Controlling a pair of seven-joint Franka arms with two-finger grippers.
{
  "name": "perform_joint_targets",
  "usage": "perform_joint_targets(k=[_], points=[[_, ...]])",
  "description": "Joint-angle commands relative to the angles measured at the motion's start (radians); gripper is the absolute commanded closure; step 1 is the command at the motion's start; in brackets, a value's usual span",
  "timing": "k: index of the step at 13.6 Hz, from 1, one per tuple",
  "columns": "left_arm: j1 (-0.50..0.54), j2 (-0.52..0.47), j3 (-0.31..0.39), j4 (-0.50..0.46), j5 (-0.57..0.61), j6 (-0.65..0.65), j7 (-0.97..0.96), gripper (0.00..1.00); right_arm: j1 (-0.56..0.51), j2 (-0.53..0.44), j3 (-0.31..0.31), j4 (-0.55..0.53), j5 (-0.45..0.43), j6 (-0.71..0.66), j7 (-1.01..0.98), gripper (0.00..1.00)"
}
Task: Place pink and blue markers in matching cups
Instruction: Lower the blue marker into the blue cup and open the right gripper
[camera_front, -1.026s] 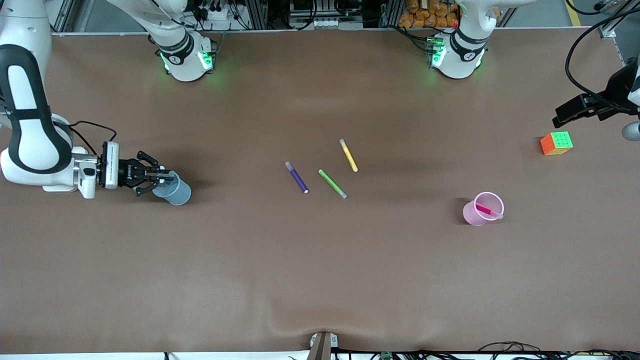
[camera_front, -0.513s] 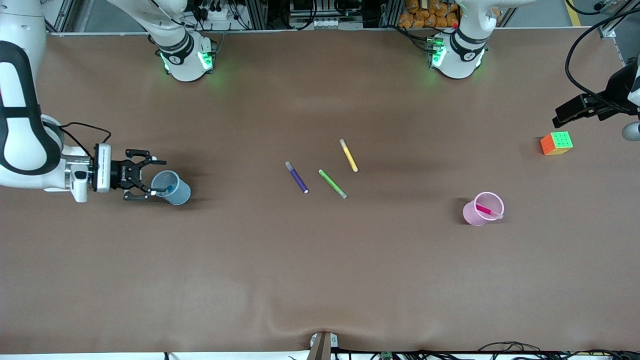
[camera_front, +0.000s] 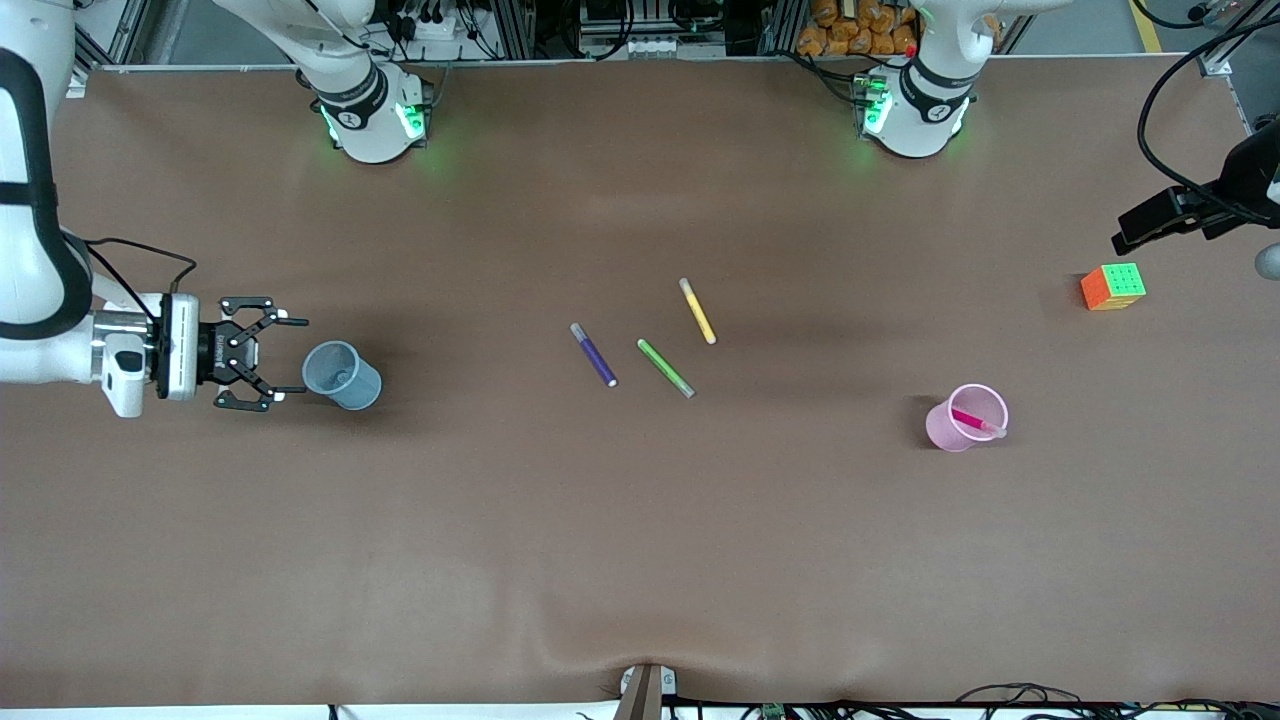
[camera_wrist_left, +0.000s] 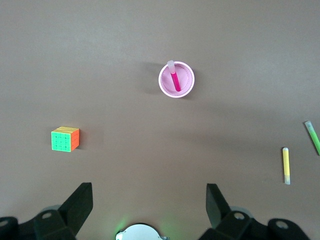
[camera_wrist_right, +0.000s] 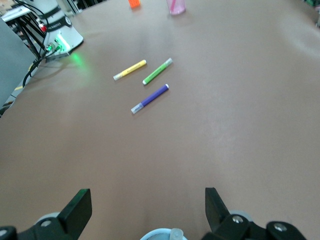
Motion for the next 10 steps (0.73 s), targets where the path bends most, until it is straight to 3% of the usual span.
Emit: perform_joint_targets(k=[1,10], points=[[0.003,-0.014,-0.006,-0.001,-0.002,-0.009,0.017,0.00,0.037,-0.055,0.002,0.027,-0.080,0.002,0.157,0.00],[0.000,-0.009,-0.008,0.001,-0.005,-0.006,0.017,0.00,0.123,-0.178,0.006,0.065,-0.301,0.003,0.600,0.00]])
